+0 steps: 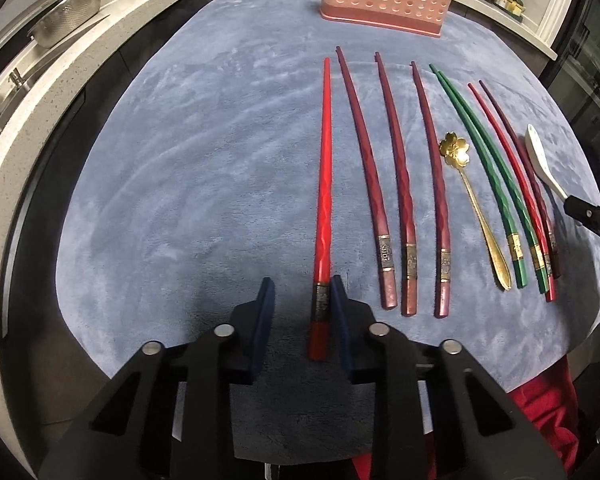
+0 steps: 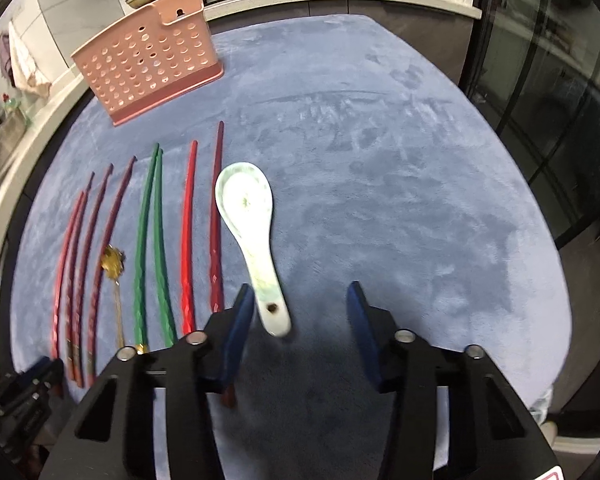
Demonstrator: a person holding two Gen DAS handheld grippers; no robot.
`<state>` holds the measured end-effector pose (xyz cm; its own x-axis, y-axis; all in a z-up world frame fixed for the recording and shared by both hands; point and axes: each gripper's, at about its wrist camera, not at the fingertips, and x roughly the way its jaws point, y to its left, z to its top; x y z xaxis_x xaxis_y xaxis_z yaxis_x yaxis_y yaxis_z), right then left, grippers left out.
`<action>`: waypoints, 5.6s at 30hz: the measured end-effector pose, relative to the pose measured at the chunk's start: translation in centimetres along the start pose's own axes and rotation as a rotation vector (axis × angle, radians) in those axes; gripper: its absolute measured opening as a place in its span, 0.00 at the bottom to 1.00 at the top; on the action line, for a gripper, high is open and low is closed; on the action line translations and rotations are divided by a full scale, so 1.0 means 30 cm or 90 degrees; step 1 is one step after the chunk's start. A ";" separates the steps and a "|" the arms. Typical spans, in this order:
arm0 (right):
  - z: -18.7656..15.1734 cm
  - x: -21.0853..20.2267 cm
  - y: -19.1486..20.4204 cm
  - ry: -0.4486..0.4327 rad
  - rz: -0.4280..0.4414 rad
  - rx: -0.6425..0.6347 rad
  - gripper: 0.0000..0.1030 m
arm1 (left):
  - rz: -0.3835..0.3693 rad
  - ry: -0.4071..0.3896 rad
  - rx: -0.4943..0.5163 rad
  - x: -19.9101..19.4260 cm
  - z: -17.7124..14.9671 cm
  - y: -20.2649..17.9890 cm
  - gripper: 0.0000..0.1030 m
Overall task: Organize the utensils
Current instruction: 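Grasp the white ceramic spoon with the right tool while the left tool grasps a bright red chopstick, then lift and carry the spoon and chopstick into the pink holder with both tools, then open both tools to release the utensils and withdraw from the holder, then grasp a dark red chopstick with each tool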
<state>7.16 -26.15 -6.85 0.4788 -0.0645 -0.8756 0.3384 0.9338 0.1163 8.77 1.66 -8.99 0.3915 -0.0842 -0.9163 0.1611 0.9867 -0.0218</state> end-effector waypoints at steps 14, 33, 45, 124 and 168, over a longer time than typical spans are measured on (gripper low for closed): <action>0.018 0.071 0.010 0.009 0.055 0.013 0.20 | -0.032 -0.014 -0.023 0.002 -0.002 0.031 0.22; 0.017 -0.083 0.032 -0.043 0.051 -0.013 0.12 | -0.064 -0.080 -0.005 -0.138 -0.001 0.029 0.07; 0.076 -0.209 0.055 -0.091 0.066 -0.033 0.09 | -0.062 -0.186 0.003 -0.344 0.143 0.045 0.07; 0.341 -0.148 0.165 -0.130 0.144 -0.072 0.14 | -0.029 -0.278 -0.014 -0.347 0.562 0.020 0.41; -0.182 -0.079 0.143 -0.002 0.075 -0.104 0.14 | -0.047 -0.080 0.003 -0.067 0.023 -0.061 0.41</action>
<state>3.06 -20.07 -6.85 0.5101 0.0481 -0.8588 0.1445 0.9795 0.1407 8.31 -0.07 -6.84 0.4891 -0.1743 -0.8546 0.1987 0.9763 -0.0854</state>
